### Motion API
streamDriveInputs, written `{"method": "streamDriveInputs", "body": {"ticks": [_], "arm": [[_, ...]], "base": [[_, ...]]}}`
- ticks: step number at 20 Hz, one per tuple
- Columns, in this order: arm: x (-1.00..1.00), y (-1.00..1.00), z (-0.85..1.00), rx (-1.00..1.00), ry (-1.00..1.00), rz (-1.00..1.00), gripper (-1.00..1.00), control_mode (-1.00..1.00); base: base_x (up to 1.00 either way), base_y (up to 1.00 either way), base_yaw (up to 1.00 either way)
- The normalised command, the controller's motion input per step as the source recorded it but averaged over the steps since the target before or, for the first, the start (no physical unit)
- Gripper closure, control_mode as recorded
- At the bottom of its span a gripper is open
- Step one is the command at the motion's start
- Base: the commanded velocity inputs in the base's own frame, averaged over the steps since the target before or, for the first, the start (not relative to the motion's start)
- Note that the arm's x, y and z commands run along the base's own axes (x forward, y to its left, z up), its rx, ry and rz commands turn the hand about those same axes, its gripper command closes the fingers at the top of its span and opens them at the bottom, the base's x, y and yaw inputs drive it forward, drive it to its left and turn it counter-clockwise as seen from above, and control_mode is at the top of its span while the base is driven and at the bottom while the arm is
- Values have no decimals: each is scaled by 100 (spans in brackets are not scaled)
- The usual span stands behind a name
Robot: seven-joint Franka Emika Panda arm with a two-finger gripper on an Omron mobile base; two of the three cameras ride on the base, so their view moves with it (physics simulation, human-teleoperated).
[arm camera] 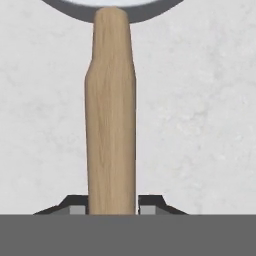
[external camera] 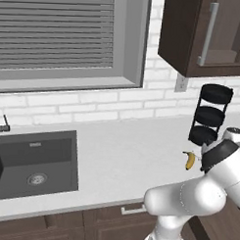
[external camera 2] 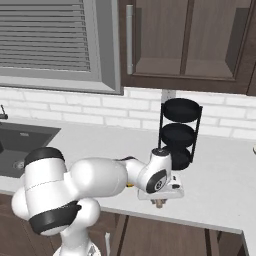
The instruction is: Pick the pizza cutter from the drawer and place it on the counter.
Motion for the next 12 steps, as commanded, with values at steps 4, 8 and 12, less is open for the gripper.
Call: {"method": "streamDriveInputs", "body": {"ticks": [4,8,12], "arm": [[23,0,-14,1,0,3,100,-100],[9,0,-2,0,0,2,-100,-100],[0,0,0,0,0,0,-100,-100]], "base": [[0,0,0],[0,0,0],[0,0,0]]}}
